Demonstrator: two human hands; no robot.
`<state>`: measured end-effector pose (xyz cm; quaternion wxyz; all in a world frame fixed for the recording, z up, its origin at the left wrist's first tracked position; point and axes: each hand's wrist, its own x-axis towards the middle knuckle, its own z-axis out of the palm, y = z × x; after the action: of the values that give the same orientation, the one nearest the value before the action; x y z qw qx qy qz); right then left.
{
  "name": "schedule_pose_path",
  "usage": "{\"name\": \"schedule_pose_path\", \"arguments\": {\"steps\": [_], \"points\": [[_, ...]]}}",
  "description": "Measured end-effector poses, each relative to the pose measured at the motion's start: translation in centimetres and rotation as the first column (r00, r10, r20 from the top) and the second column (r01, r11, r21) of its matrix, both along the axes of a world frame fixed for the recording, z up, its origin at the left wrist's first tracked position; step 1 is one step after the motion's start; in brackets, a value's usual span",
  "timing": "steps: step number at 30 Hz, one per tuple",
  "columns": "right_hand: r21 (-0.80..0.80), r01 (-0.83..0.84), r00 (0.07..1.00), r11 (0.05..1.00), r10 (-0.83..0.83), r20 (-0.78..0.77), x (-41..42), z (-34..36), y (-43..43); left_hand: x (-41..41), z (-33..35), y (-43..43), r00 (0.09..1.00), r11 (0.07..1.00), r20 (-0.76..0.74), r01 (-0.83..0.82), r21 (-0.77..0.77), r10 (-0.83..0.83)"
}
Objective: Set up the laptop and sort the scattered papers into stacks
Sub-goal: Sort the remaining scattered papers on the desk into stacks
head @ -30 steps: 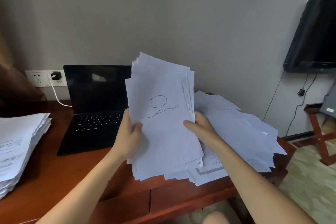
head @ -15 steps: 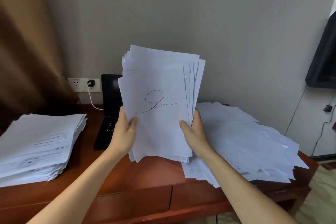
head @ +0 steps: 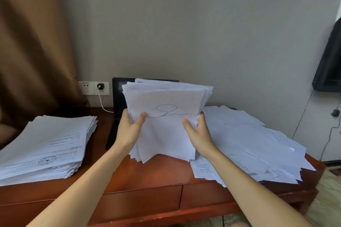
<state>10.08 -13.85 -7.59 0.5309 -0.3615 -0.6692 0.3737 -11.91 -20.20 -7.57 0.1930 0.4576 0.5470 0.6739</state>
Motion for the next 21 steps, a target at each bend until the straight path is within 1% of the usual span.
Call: {"name": "schedule_pose_path", "arguments": {"steps": [4,7,11,16,18,21], "points": [[0.054,0.038,0.999,0.998,-0.038,0.009,-0.6,0.6,0.6,-0.1,0.6,0.7,0.999,0.999,0.042,-0.03,0.035,0.028],[0.061,0.067,0.998,0.996,-0.067,-0.003,-1.2,0.7,0.6,-0.1,1.2,1.0,0.996,0.996,0.057,-0.072,0.053,0.069],[0.07,0.079,0.994,0.994,-0.073,-0.076,-1.7,-0.5,-0.1,1.0,0.3,0.6,0.996,0.995,-0.026,-0.081,0.061,0.082],[0.091,0.069,0.991,0.993,-0.057,-0.121,-1.6,0.3,-0.7,0.9,0.5,0.2,0.997,0.994,0.034,-0.067,0.082,0.064],[0.09,0.027,0.996,0.996,-0.019,-0.092,-1.4,0.4,-0.9,0.6,0.6,0.0,0.997,0.994,0.034,-0.069,0.081,0.066],[0.017,-0.012,1.0,1.0,0.012,-0.021,-1.0,-1.0,-0.9,0.2,-0.4,-0.1,0.998,0.998,0.033,-0.051,0.031,0.05]]}}
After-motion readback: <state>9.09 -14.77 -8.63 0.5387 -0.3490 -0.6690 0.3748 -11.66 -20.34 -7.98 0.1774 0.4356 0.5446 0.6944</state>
